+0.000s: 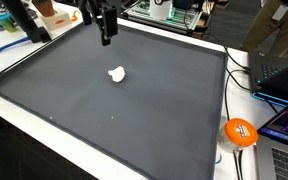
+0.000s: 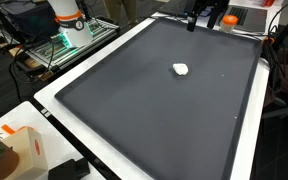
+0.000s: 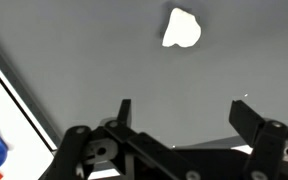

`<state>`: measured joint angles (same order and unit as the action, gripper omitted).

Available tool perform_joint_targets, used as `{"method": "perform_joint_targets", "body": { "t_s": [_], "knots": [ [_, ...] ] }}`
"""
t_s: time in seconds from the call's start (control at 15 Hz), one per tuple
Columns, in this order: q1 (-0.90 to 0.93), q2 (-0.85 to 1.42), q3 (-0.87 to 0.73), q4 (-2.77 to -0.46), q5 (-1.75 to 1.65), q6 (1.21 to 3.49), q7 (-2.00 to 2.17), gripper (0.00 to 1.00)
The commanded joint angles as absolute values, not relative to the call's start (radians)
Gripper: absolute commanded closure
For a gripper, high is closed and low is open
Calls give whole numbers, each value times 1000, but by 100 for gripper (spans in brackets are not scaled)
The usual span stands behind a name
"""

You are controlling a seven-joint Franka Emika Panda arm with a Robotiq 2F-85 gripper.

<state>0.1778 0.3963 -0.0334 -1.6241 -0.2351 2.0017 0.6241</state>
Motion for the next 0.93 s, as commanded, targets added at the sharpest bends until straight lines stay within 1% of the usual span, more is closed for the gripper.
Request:
{"method": "perform_joint_targets", "body": {
  "t_s": [0.0,0.33,0.67,0.73,0.87],
  "knots": [
    [225,520,-41,-1458,-308,1867,653,0],
    [250,703,-55,-1217,-331,1748,619,0],
    [269,883,-89,-961,-331,1570,626,0],
    [264,794,-79,-1091,-318,1636,634,0],
    [267,845,-87,-1023,-317,1609,633,0]
  ]
}}
